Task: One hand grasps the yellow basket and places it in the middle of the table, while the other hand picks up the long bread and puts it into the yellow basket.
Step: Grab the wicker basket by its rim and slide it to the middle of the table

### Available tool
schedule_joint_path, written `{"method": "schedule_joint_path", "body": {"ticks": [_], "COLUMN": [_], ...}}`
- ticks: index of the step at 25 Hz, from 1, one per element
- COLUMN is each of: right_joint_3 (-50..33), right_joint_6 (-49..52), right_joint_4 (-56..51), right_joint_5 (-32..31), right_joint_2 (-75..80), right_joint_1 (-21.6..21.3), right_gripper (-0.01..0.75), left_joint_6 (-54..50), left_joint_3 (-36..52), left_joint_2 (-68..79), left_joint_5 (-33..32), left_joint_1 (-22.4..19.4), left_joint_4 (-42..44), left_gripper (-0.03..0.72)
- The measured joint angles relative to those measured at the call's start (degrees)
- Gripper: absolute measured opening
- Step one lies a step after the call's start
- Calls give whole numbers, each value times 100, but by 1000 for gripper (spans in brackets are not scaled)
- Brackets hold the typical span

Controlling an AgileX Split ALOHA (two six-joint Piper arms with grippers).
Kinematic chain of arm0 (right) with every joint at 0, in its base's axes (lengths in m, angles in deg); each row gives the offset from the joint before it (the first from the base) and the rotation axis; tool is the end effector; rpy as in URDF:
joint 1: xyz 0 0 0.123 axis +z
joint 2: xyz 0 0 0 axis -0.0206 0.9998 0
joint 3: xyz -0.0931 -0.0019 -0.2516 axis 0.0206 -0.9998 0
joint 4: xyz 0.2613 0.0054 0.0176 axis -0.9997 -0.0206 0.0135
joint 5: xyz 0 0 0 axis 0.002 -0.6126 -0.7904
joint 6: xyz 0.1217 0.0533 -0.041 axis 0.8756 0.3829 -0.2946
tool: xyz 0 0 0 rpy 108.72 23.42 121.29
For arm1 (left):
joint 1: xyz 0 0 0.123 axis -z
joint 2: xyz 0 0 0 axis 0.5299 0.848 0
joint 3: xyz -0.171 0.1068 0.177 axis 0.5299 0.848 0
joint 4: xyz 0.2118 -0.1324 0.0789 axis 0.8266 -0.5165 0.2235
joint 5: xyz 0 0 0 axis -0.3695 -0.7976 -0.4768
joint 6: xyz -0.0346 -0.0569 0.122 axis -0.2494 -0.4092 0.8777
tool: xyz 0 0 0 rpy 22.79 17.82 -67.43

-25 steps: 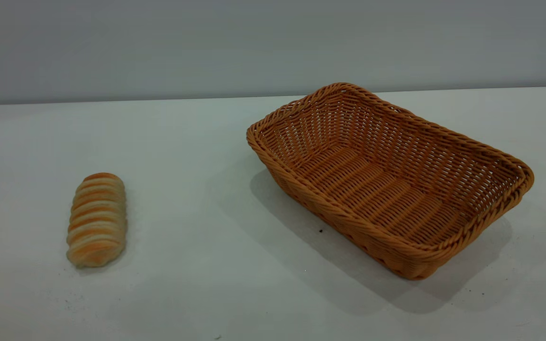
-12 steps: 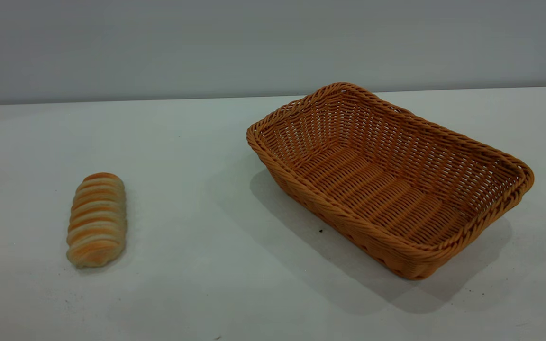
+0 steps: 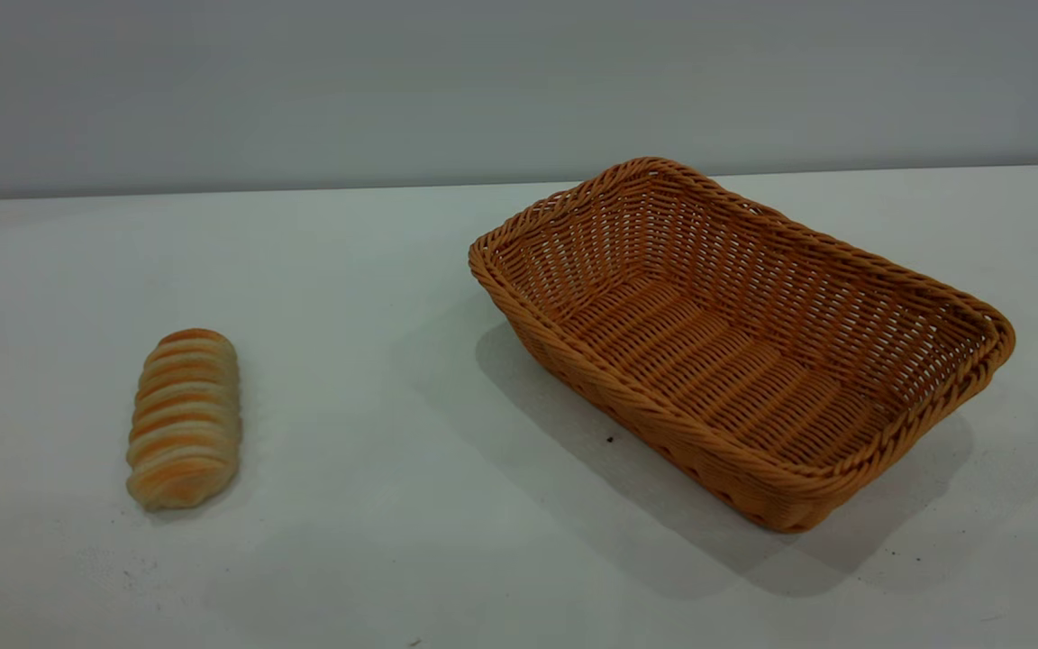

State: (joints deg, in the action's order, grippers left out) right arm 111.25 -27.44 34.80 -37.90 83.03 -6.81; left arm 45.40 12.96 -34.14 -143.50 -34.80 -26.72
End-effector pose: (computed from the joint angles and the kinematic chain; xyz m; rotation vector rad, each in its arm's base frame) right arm 0.0713 0.0311 0.2436 -0.2418 2.1772 0.1484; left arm 0.0569 0.0083 0.2486 -0.0560 2.1117 0.0833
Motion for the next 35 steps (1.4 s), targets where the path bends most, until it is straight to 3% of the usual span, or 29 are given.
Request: {"method": "schedule_joint_path", "body": {"ticks": [22,26,30,35], "right_joint_3": [0,6,6,6], "right_joint_6": [50,227,228,70], "right_joint_4": [-45,-384,-1071,-1769], "right_joint_5": [38,465,1380,2541], "right_joint_2": [0,0,8,575], "right_joint_1": [0,0,0,0], "right_gripper": [319,319,320,422], "left_joint_6": [-118,-129,0,1071], "left_joint_3": [-40,-167,-167,-167], "left_joint_2": [0,0,200,1097], "left_joint_5": [97,1220,2433,3548], "left_joint_1": [0,0,0,0], "left_joint_4": [-257,-1040,-2152,-3572], "left_gripper": [357,357,357,357]}}
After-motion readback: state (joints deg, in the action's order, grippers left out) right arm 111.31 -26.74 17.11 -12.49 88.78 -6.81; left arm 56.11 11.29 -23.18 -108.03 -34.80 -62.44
